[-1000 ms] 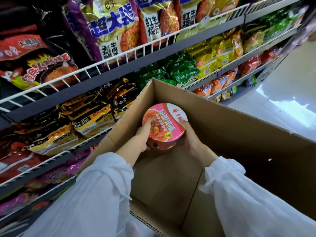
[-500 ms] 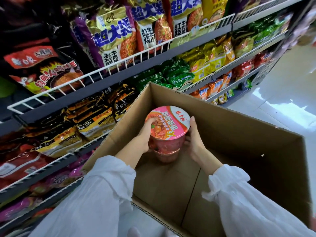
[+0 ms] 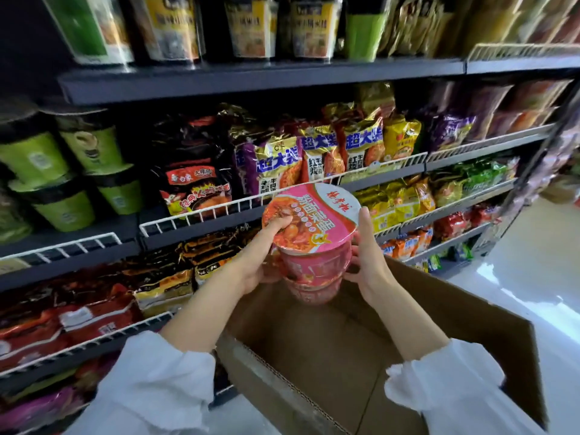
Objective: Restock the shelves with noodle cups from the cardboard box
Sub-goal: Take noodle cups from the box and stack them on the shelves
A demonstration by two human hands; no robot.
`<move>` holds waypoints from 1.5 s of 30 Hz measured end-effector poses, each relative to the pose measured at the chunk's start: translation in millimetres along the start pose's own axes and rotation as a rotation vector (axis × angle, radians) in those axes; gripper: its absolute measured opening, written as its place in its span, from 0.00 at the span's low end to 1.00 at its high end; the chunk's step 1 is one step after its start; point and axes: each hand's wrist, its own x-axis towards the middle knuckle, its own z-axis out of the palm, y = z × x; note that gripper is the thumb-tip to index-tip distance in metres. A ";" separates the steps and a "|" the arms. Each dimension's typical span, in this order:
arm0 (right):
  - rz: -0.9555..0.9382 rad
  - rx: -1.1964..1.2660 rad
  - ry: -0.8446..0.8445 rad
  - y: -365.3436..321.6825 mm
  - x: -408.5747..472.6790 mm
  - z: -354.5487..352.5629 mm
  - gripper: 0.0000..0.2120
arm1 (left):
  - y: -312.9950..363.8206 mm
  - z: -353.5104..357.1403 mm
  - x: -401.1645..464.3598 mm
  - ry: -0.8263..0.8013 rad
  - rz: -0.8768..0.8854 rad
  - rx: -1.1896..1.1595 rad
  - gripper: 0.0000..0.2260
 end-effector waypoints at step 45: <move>-0.044 -0.096 -0.903 42.9 -183.7 836.7 0.28 | 17.4 -776.0 -285.9 0.787 0.221 -0.410 0.36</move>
